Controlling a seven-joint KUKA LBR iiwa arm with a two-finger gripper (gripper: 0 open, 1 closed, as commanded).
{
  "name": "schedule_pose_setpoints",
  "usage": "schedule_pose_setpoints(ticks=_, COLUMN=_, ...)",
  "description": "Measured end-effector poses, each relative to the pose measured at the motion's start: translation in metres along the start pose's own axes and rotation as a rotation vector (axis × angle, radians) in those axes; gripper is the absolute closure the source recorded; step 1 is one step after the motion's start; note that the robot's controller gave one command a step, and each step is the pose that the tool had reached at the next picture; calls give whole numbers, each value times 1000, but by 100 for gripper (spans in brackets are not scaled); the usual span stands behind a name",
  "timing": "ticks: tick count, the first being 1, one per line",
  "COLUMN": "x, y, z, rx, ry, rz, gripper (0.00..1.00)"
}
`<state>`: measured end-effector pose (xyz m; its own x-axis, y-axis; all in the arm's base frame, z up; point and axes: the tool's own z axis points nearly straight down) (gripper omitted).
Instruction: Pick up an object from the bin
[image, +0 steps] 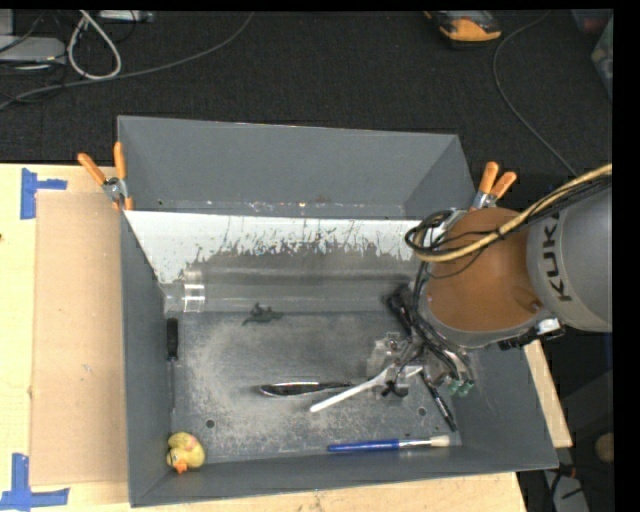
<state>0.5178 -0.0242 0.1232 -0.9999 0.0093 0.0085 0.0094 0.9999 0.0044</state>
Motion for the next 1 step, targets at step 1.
schedule_pose_setpoints(ticks=1, x=-1, y=0, z=-22, rx=0, ry=-4, rz=2, gripper=100)
